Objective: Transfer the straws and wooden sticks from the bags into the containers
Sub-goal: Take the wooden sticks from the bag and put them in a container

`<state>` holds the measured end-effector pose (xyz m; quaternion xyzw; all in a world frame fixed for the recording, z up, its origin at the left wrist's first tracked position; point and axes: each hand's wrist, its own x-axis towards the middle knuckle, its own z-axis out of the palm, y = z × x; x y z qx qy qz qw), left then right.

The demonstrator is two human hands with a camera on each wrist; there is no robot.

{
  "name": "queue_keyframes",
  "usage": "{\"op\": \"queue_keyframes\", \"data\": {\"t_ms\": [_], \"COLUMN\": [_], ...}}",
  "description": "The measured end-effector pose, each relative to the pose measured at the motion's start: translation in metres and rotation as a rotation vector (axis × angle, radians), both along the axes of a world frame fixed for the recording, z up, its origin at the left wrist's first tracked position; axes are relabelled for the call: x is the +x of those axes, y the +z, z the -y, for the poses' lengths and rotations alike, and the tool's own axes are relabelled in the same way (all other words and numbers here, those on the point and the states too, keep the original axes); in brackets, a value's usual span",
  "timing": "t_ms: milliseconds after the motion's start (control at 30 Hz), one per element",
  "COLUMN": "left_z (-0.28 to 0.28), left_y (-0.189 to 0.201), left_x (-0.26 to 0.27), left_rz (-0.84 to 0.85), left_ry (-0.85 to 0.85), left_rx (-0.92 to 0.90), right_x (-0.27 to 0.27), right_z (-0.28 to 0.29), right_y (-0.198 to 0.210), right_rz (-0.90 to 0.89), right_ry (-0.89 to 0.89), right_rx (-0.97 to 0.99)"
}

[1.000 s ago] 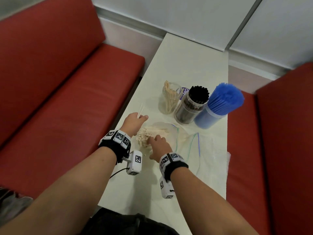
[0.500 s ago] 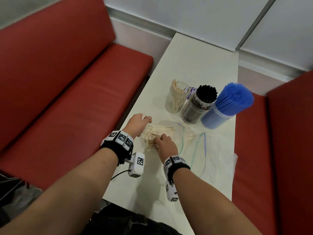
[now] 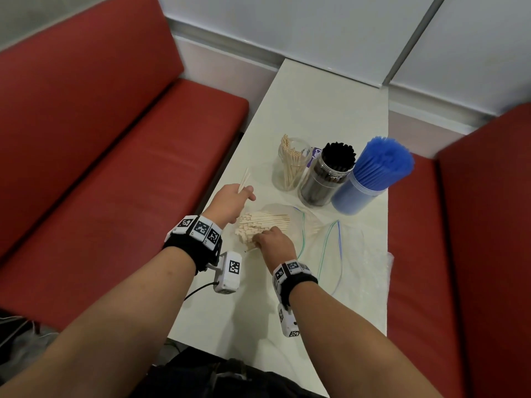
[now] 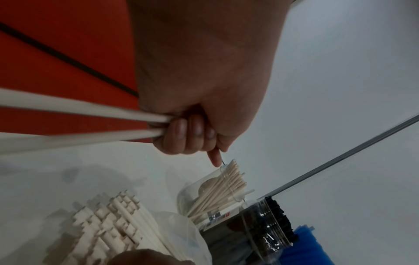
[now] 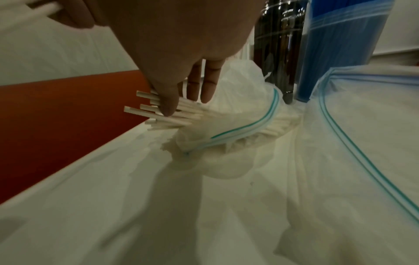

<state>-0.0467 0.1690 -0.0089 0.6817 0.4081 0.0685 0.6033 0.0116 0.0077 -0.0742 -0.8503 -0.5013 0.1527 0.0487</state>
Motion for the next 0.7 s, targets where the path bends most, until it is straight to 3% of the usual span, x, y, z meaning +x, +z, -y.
{"op": "queue_keyframes", "data": {"t_ms": [467,700], "left_z": [0.015,0.031], "left_y": [0.004,-0.001], "left_x": [0.021,0.024], "left_rz": [0.081,0.101], "left_ry": [-0.005,-0.061], "left_rx": [-0.156,-0.181], "right_x": [0.027,0.026], "right_z": [0.011,0.013], "right_y": [0.04,0.048], "right_rz": [-0.286,-0.341], "right_ry": [-0.391,-0.398], "right_rx": [0.323,0.386]}}
